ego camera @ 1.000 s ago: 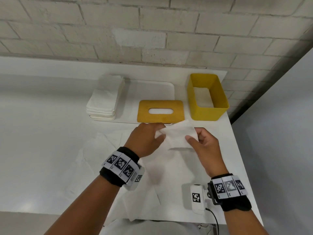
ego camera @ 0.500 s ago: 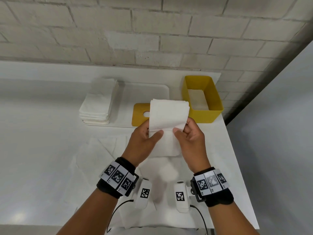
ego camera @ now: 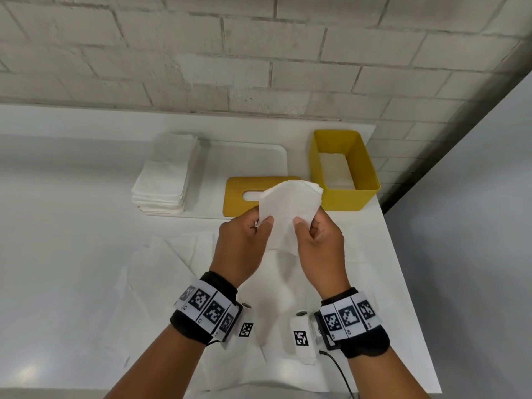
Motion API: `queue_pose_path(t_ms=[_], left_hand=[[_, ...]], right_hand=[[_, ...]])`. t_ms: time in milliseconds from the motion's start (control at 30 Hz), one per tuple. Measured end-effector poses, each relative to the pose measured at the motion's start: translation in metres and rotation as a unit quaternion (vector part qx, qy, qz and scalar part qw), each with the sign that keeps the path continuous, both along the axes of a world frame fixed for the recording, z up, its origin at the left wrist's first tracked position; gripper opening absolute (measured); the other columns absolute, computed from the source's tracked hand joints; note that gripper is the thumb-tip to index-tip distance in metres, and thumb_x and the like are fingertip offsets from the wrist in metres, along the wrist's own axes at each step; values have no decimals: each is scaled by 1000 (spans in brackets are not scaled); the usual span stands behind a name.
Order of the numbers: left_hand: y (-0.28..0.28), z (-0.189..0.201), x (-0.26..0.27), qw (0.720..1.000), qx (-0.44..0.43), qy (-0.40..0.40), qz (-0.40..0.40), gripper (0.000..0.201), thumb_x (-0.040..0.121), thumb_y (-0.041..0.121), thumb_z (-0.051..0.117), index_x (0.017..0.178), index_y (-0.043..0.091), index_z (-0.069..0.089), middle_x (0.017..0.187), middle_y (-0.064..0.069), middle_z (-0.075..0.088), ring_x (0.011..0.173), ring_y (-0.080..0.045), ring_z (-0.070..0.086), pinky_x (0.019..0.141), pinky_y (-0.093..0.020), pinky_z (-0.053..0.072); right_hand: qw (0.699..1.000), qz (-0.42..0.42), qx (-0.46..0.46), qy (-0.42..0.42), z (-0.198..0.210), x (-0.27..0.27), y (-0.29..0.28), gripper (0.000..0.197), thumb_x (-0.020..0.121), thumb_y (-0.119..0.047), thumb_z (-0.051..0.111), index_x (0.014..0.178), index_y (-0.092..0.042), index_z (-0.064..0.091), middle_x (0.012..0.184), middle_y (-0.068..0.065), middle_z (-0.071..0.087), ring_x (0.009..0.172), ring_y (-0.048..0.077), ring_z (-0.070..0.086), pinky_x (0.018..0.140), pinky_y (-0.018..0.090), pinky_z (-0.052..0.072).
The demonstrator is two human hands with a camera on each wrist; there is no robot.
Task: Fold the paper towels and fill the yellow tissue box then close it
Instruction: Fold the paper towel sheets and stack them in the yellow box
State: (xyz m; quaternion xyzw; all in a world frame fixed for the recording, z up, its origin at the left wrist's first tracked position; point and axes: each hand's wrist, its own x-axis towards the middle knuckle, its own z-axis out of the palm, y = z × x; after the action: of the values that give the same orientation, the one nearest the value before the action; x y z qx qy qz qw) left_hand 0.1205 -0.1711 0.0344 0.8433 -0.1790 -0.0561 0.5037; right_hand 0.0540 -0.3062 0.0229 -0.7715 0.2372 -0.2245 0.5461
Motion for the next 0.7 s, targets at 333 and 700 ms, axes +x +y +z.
queue_pose_path(t_ms=[333, 700], left_hand=[[6, -38, 1, 997, 64, 37, -20, 23, 101, 32, 59, 116, 19, 69, 97, 6, 72, 84, -10, 65, 64, -2, 43], [1, -36, -2, 996, 53, 68, -24, 24, 100, 32, 62, 118, 17, 68, 99, 6, 70, 86, -10, 66, 65, -6, 46]], right_hand=[[997, 31, 15, 67, -34, -8, 6, 8, 102, -20, 54, 104, -26, 60, 82, -16, 65, 76, -8, 60, 65, 6, 43], [996, 32, 47, 64, -34, -9, 7, 15, 102, -18, 53, 113, -24, 62, 95, -14, 69, 86, -10, 62, 70, 4, 44]])
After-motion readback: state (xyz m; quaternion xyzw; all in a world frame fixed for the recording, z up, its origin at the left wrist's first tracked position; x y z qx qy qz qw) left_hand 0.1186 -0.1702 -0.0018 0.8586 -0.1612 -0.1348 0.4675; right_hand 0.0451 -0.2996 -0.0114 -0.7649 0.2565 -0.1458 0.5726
